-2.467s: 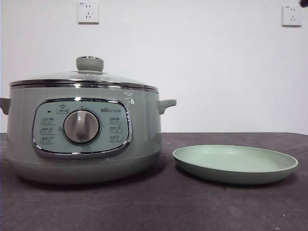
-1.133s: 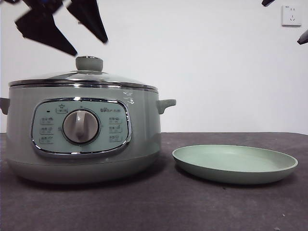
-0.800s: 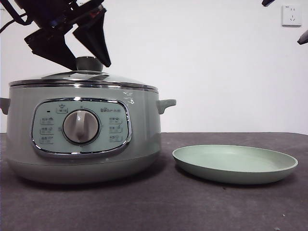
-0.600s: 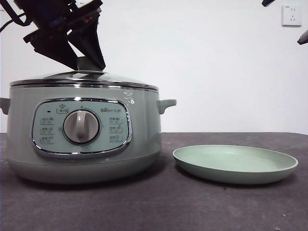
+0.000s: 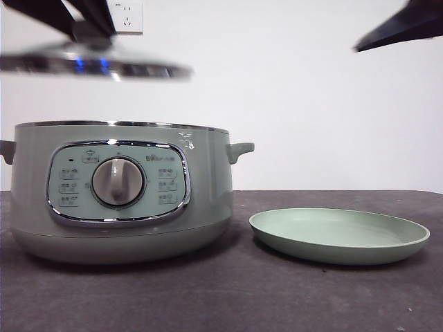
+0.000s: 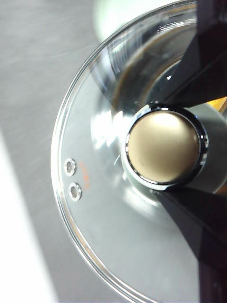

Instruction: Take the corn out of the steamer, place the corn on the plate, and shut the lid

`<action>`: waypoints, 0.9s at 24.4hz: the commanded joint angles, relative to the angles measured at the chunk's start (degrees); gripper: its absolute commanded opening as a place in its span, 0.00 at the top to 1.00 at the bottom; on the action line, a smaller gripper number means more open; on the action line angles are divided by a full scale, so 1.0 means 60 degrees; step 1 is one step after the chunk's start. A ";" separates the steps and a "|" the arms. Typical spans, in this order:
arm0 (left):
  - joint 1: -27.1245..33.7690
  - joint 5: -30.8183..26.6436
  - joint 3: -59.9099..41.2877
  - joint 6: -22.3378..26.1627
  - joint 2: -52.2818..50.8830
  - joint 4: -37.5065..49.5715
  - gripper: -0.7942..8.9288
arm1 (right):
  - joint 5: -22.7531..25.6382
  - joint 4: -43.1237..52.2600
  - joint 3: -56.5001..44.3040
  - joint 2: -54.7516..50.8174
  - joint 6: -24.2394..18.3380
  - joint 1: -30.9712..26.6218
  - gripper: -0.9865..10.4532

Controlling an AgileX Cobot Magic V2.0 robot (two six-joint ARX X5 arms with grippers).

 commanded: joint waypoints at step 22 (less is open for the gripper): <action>-0.0022 -0.3439 0.0087 -0.0040 -0.4972 -0.2397 0.93 | 0.4656 -0.3107 0.8564 0.8976 -0.1599 0.4969 0.51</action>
